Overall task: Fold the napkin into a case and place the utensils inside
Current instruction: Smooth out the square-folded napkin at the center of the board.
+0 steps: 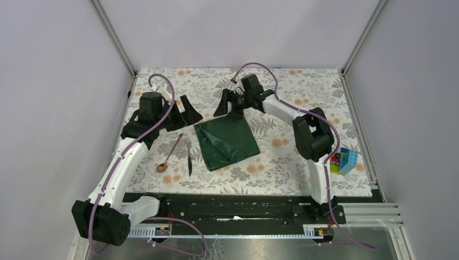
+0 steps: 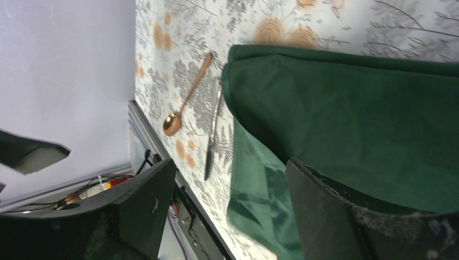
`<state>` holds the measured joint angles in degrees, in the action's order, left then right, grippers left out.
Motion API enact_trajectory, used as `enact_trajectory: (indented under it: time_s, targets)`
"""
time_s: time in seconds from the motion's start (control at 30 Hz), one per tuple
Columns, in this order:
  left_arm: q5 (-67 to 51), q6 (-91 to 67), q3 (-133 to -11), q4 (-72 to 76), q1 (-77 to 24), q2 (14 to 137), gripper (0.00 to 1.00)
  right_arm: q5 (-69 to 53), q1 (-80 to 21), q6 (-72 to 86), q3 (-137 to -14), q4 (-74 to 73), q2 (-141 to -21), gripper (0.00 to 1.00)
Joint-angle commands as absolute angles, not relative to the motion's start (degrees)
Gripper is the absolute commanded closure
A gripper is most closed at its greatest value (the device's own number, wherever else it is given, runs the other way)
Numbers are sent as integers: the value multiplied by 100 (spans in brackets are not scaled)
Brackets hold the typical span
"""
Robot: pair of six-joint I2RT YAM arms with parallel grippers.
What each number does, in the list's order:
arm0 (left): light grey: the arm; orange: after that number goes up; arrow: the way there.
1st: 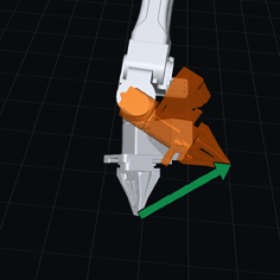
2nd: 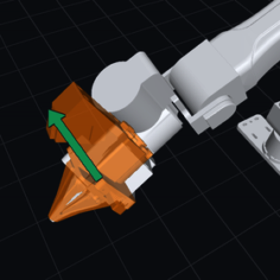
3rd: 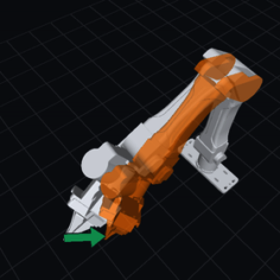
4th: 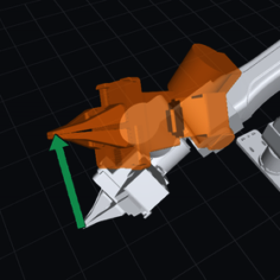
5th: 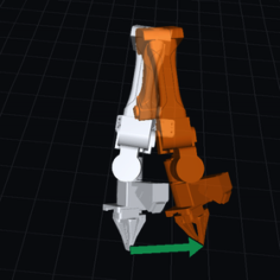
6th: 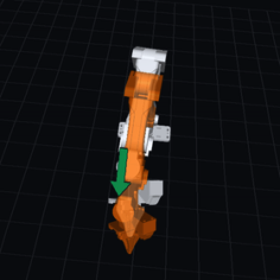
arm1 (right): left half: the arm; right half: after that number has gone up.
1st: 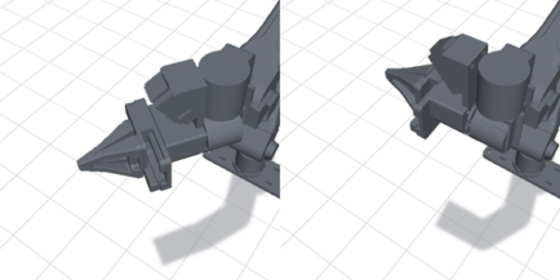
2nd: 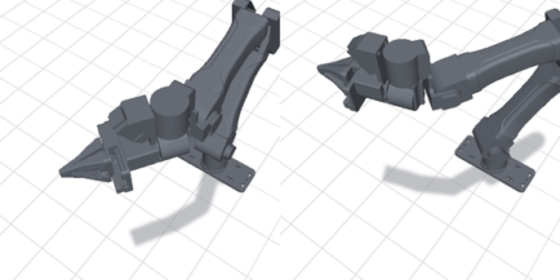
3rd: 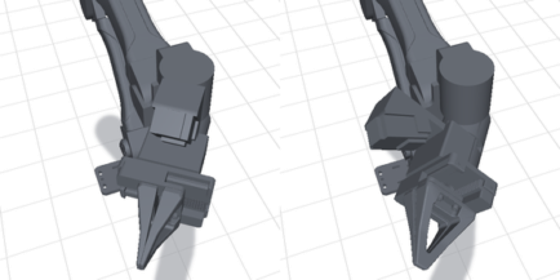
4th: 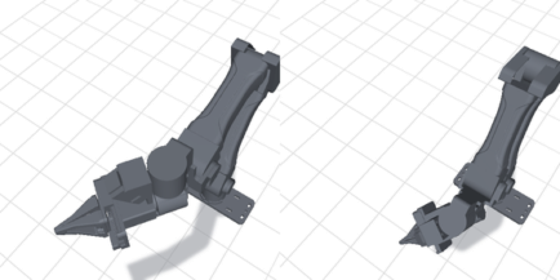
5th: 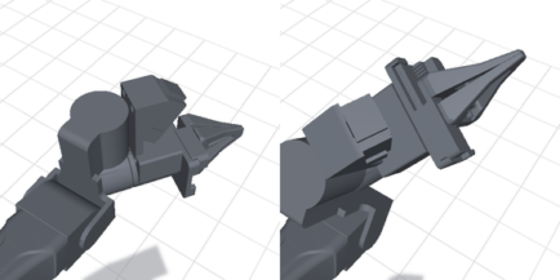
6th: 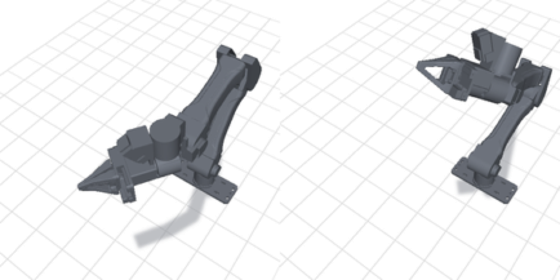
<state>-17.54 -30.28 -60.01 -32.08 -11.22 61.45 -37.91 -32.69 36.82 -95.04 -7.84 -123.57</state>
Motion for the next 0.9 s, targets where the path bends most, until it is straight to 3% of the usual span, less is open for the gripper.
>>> enact_trajectory:
  time_s: [0.0,0.57,0.87]
  targets:
    - [-2018,-3234,-5687,-2642,-1089,6389,1,-3949,-3264,2695,-9156,-1619,-11870,19]
    - [-2894,-3736,-4834,-1766,-1090,6799,1,-4187,-3068,3784,-6098,523,-10594,24]
    - [-2885,-3749,-4945,-1826,-1089,6705,1,-4301,-3278,4311,-5993,1226,-10878,28]
